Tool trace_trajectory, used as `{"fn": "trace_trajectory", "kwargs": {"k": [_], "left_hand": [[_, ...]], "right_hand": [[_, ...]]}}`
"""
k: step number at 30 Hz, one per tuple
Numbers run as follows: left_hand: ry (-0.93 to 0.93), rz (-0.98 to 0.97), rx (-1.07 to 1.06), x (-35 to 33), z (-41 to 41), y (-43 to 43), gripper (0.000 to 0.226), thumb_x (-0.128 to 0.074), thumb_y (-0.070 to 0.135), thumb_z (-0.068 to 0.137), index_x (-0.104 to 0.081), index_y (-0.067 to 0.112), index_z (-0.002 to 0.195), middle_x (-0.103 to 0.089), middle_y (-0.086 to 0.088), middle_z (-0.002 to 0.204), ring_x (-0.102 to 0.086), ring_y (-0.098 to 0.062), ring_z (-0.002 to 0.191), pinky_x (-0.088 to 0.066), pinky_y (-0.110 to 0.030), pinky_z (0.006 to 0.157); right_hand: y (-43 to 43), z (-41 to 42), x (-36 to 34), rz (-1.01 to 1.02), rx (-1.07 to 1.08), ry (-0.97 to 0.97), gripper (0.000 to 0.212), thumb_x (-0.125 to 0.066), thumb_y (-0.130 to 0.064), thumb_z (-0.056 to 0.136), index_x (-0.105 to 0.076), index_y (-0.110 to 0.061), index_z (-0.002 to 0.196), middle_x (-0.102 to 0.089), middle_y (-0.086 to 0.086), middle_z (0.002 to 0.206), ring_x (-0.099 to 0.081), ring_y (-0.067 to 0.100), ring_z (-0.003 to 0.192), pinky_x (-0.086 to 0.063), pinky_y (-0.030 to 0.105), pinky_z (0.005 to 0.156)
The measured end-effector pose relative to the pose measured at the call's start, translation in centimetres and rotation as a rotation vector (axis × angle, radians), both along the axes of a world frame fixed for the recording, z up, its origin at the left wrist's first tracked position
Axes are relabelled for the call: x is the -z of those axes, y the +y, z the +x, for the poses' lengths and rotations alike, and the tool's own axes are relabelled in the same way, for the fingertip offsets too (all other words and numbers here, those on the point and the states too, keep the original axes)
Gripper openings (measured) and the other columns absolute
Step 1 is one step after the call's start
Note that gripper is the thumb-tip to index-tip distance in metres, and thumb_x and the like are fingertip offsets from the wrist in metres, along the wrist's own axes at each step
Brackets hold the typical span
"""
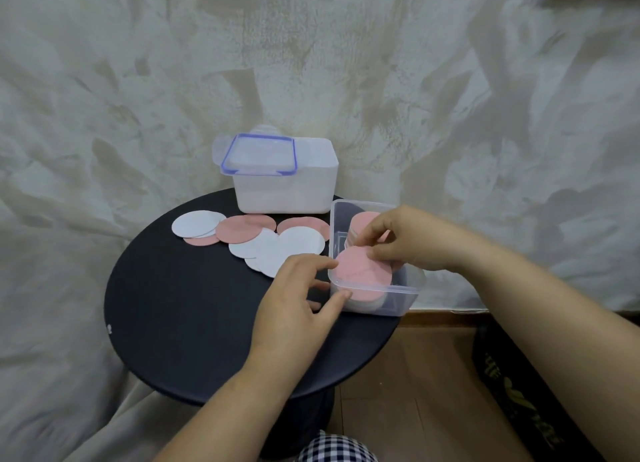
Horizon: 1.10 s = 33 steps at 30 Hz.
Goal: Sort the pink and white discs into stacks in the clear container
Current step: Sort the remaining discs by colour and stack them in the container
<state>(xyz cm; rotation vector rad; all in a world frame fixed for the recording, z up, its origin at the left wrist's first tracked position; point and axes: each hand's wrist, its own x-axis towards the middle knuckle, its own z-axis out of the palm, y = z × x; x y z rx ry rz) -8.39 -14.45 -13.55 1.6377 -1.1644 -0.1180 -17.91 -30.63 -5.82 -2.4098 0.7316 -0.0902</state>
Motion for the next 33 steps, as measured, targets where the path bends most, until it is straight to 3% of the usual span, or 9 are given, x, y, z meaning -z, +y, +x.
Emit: {"fn": "trace_trajectory", "kwargs": {"k": [4,7,9,13,19,25,30,33], "left_hand": [[0.002,-0.003,0.006,0.0,0.0,0.1,0.037,-0.073,0.017,0.077,-0.053,0.038,0.101,-0.053,0.016,0.105,-0.061,0.001,0.083,-0.052,-0.017,0.064],[-0.002,0.003,0.007,0.0,0.0,0.1,0.036,-0.073,0.017,0.078,-0.054,0.036,0.102,-0.053,0.015,0.105,-0.061,0.001,0.084,-0.052,-0.016,0.064],[-0.007,0.004,0.007,0.0,0.0,0.1,0.035,-0.072,0.018,0.078,-0.054,0.035,0.103,-0.053,0.015,0.105,-0.061,0.001,0.084,-0.052,-0.017,0.064],[-0.006,-0.009,0.009,0.0,-0.1,0.2,0.035,-0.072,0.017,0.078,-0.056,0.034,0.103,-0.054,0.015,0.105,-0.061,0.001,0.084,-0.052,-0.016,0.064],[-0.004,-0.008,0.007,0.1,0.0,0.1,0.033,-0.072,0.015,0.078,-0.059,0.030,0.105,-0.055,0.013,0.106,-0.061,0.000,0.083,-0.051,-0.015,0.063],[-0.004,-0.006,0.000,0.1,-0.1,0.1,0.032,-0.071,0.014,0.079,-0.059,0.028,0.107,-0.056,0.013,0.107,-0.061,0.000,0.084,-0.052,-0.018,0.064],[0.009,-0.028,0.010,-0.1,0.4,0.7,0.035,-0.071,0.017,0.080,-0.056,0.035,0.106,-0.055,0.017,0.108,-0.059,0.000,0.091,-0.052,-0.018,0.068],[-0.042,-0.047,-0.105,-0.9,2.8,1.5,0.026,-0.067,0.014,0.082,-0.063,0.026,0.105,-0.059,0.018,0.104,-0.056,0.000,0.095,-0.048,-0.014,0.073]], "right_hand": [[0.1,0.1,0.3,-0.222,-0.047,0.061,0.023,-0.059,-0.019,0.089,-0.069,-0.023,0.109,-0.064,-0.012,0.097,-0.049,-0.007,0.062,-0.038,0.004,0.061],[0.2,0.1,0.5,-0.273,-0.071,0.079,0.026,-0.061,-0.020,0.088,-0.067,-0.024,0.113,-0.066,-0.009,0.110,-0.051,-0.002,0.073,-0.037,0.007,0.064],[0.3,0.1,0.6,-0.303,-0.081,0.095,0.028,-0.063,-0.023,0.086,-0.066,-0.025,0.114,-0.066,-0.008,0.110,-0.052,0.001,0.082,-0.038,0.011,0.069],[0.4,-0.1,0.5,-0.285,-0.085,0.105,0.034,-0.071,-0.023,0.080,-0.066,-0.024,0.113,-0.068,-0.008,0.106,-0.056,0.001,0.084,-0.040,0.006,0.070],[0.9,0.1,0.2,-0.296,-0.112,0.195,0.032,-0.073,-0.029,0.077,-0.068,-0.022,0.108,-0.069,-0.006,0.105,-0.061,0.011,0.093,-0.049,0.031,0.088],[1.1,0.3,0.0,-0.354,-0.152,0.277,0.032,-0.068,-0.032,0.082,-0.067,-0.025,0.112,-0.068,-0.006,0.105,-0.060,0.011,0.093,-0.049,0.029,0.085],[1.7,-0.2,-0.9,-0.396,-0.109,0.127,0.025,-0.065,-0.032,0.084,-0.067,-0.028,0.109,-0.068,-0.011,0.105,-0.060,0.005,0.088,-0.046,0.020,0.079],[3.0,0.1,-2.0,-0.316,-0.069,-0.073,0.020,-0.065,-0.032,0.085,-0.069,-0.027,0.104,-0.070,-0.011,0.098,-0.062,0.002,0.084,-0.049,0.020,0.080]]}}
